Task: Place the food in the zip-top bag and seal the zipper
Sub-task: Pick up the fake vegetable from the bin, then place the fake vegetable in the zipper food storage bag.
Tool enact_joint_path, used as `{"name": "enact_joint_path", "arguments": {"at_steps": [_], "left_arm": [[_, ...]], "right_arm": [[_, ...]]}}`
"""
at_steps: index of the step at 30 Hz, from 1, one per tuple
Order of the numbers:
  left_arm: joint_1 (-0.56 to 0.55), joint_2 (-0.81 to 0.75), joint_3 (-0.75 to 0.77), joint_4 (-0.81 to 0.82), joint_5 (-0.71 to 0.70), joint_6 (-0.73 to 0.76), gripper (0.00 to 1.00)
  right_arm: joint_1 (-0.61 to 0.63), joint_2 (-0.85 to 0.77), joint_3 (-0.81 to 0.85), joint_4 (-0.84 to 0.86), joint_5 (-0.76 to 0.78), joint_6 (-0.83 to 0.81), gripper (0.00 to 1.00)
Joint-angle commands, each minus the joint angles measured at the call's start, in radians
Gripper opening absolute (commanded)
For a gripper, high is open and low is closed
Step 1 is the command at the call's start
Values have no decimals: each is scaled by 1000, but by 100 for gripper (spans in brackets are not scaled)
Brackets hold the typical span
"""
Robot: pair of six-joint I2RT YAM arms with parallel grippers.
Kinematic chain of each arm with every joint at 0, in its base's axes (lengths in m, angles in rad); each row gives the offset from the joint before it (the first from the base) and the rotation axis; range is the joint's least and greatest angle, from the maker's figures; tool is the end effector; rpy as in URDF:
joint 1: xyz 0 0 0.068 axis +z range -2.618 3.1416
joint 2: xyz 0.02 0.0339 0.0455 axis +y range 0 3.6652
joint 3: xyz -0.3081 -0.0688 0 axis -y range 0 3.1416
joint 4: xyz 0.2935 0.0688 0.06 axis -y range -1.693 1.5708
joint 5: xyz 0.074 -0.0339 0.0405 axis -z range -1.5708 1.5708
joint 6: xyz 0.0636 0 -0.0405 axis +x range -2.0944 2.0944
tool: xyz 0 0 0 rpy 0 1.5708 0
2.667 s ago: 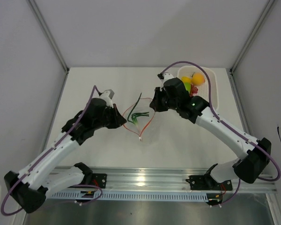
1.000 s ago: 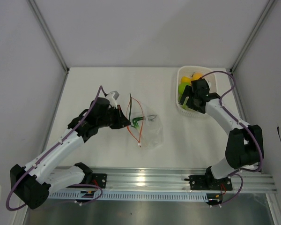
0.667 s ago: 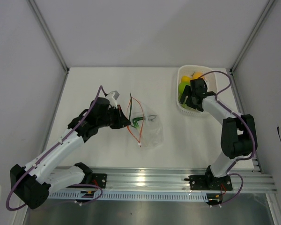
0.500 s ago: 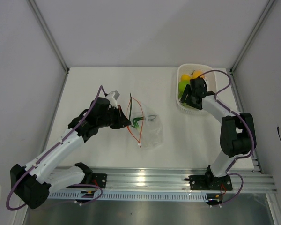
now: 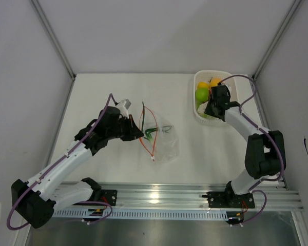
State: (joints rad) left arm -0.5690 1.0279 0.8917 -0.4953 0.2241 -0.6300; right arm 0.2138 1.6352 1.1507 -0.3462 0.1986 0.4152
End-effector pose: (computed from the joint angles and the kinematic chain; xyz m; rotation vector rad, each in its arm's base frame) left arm 0.2195 -0.1571 0.3166 0.0621 2.3377 -0.8855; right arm 0.4126 0.0767 0.2367 0.3307 2.3580 0.0601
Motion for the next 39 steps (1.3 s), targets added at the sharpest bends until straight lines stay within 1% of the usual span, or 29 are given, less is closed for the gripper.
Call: {"name": "enact_joint_path", "arguments": {"at_steps": [1,8,10,13,16,17,19,20,21,22,24,25,27,28,30,31,34,35,36,37,38,39], "left_arm": [[4,-14,10,18,12,-7,1],[4,1,4,20,-2,0,1],[4,9,7,18,-5,0,1],[4,20,13,14,1,3,1],[4,24,29,9,1,7,1],[6,24,30,5,1,7,1],[4,24,33,4,1,9,1],[4,23,35,3,-2,7,1],[4,21,32,1,0,7,0],[6,18,33,0,1,4,1],[6,6,33,4,7,0,1],[4,1,35,6,9,-8,1],[4,-9,38,4,8,-11,1],[3,-17,42,3,4,-14,1],[1,-23,52,-3,-3,-19,0],[1,-28,53,-5,-8,-22,1],[0,-41,55,-3,-17,-33,1],[-2,-45,53,-2,-19,-36,1],[-2,-48,52,0,-19,-39,1],[-2,-52,49,6,-23,-40,1],[-3,-54,47,6,-26,-42,0],[-3,-55,44,6,-28,-43,1]], "right_arm": [[-2,-132,32,3,45,-50,1],[-4,-231,75,-48,68,-96,0],[-1,-282,81,-71,9,-87,0],[41,-369,90,-115,-76,-85,0],[136,-481,84,-125,-131,-87,0],[200,-510,84,-119,-137,-85,0],[268,-581,89,-106,-163,-92,0],[327,-598,93,-91,-175,-87,0],[353,-612,110,-85,-186,-73,0],[375,-630,118,-77,-246,-61,0],[420,-641,141,-53,-274,-18,0],[426,-643,147,-44,-303,44,0],[433,-646,155,-31,-320,115,0],[434,-649,147,-24,-320,207,0],[427,-667,118,12,-333,307,0],[421,-675,78,47,-346,427,0],[403,-692,-29,152,-441,612,0],[401,-692,-57,183,-465,729,0],[407,-692,-87,220,-520,781,0],[414,-693,-139,290,-536,830,0],[423,-707,-158,318,-535,900,0],[447,-715,-169,335,-524,922,0]]}}
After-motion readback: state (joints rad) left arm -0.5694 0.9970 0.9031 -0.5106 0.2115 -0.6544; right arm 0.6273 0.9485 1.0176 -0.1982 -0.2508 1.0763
